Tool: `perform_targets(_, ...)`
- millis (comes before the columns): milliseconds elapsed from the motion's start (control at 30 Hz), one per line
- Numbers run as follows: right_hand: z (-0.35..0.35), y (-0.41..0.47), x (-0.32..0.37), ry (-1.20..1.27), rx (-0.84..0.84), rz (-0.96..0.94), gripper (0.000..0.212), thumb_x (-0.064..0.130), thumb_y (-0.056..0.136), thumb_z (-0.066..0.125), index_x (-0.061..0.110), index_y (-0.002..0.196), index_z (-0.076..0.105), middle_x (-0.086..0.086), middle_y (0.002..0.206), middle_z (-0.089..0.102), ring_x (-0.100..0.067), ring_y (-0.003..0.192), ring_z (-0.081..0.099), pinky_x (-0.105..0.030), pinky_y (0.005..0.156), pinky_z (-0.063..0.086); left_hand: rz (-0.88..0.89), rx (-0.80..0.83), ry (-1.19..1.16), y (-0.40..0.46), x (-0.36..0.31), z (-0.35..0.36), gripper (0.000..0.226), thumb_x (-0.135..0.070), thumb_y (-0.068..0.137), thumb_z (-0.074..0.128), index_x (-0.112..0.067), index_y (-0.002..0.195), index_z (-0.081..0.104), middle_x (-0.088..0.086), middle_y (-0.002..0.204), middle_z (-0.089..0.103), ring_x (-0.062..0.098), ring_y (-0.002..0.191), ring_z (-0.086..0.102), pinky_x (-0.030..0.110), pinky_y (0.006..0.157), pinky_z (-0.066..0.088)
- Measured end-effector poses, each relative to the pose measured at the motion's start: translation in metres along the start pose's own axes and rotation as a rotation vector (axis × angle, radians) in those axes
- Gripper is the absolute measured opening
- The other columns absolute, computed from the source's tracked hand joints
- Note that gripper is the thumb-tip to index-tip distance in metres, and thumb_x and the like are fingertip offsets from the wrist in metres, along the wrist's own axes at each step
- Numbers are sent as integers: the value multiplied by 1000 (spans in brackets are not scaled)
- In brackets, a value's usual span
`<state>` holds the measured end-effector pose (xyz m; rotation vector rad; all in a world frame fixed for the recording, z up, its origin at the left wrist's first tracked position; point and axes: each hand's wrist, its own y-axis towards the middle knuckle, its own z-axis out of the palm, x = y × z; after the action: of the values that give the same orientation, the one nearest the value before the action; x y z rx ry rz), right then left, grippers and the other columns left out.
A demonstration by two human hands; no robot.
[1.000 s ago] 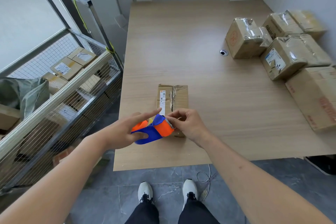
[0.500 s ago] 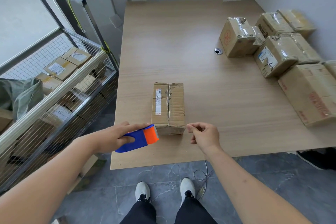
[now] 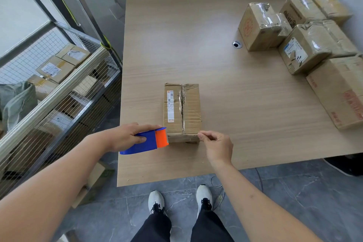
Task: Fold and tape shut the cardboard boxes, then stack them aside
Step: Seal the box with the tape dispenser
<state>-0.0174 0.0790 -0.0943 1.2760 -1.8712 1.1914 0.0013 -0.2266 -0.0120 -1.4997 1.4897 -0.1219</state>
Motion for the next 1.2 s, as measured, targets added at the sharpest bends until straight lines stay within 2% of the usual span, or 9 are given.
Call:
perform_targets(167,1,0,-6,17,-58,1,5,35,83,83,39,84,81,23,81,75,0,84,71,-31,82,58,4,13,-14,8,2,1,60,-26,108,45,-78,135,31,-7,123,50,16,111,51,37,101,40)
perform_targets(433,0,16,-6,61,5,45,20,21,85,83,35,72,76,10,71,74,-14,76,72,-30,75,55,-8,29,-18,15,-2,-4,58,-25,108,45,-76,135,33,-7,124,51,13,113,50,34,99,37)
perform_targets(567,-4,22,0,11,66,8,18,19,88,79,29,74,73,9,67,72,-7,68,64,-29,71,52,-13,50,-34,17,-2,-7,59,-24,108,46,-75,135,36,-12,138,49,15,126,47,38,110,35)
perform_targets(633,-8,21,1,-67,98,-72,13,23,90,76,34,86,72,8,70,70,-5,65,60,-28,68,49,-6,59,-29,17,-6,-9,58,-22,108,46,-73,135,37,-14,140,48,15,128,46,37,110,35)
perform_targets(733,-15,20,5,-188,202,-140,45,27,94,72,52,124,51,4,75,64,-9,66,58,-28,70,49,-12,77,2,17,-13,-12,55,-22,109,43,-71,133,35,-12,136,48,18,124,47,36,105,36)
perform_targets(900,-20,28,7,-276,270,-193,27,33,95,69,50,108,52,4,79,67,-11,69,59,-32,70,52,-31,84,23,17,-19,-16,53,-21,109,43,-68,133,34,-12,134,47,18,122,46,30,95,38)
perform_targets(1000,-23,33,6,-354,295,-205,25,42,94,69,49,110,50,10,80,71,-13,72,61,-35,76,55,-28,86,44,18,-21,-17,53,-21,109,43,-66,136,34,-13,133,48,17,121,47,32,97,39)
perform_targets(1100,-28,35,10,-500,299,-257,26,55,94,63,50,115,48,16,84,68,-17,84,62,-36,85,49,-50,100,68,20,-21,-19,54,-23,109,44,-66,141,35,-9,135,48,18,120,48,38,103,40)
perform_targets(1200,-33,36,12,-671,253,-339,32,63,92,61,47,119,55,15,92,58,-16,85,57,-33,78,40,-50,103,92,21,-22,-20,55,-24,109,44,-64,145,34,-8,135,48,18,118,48,38,102,40)
